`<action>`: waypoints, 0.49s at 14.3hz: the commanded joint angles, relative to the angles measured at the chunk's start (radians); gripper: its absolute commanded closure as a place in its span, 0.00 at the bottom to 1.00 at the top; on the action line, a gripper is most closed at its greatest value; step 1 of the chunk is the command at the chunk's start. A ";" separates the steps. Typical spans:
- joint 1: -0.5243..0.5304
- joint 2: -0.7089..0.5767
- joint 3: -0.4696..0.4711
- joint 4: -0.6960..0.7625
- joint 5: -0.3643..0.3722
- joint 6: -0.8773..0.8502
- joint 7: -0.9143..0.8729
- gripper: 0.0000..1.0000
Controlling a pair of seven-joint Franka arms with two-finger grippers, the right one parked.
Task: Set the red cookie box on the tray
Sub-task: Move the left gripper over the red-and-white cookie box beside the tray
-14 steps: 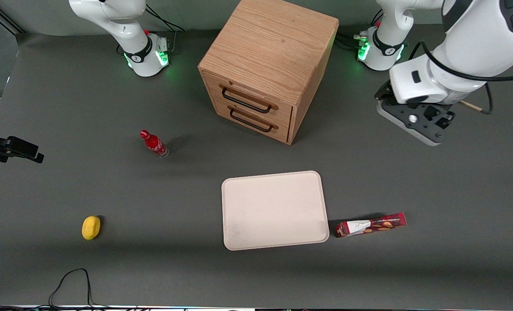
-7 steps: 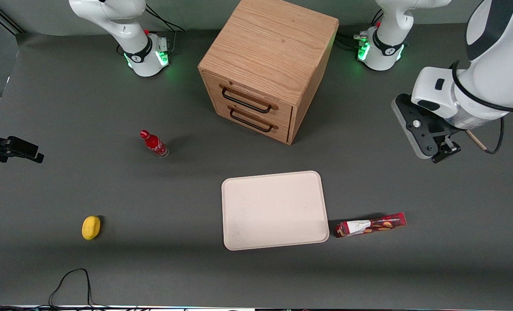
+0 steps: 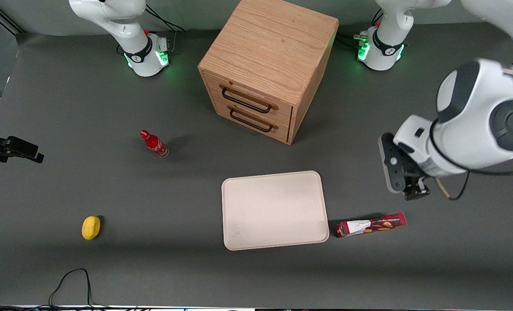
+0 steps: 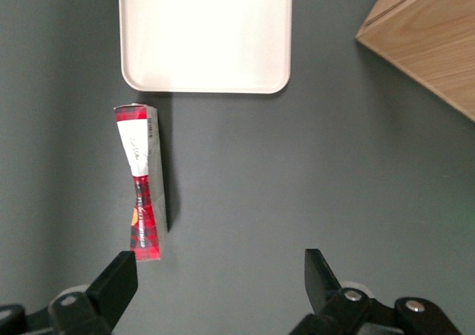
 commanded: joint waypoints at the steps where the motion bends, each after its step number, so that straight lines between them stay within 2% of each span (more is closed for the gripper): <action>1: -0.006 0.090 -0.004 0.017 0.096 0.085 0.021 0.00; 2: -0.014 0.110 -0.004 0.003 0.129 0.119 0.012 0.00; 7: -0.001 0.219 -0.001 -0.065 0.134 0.295 0.004 0.00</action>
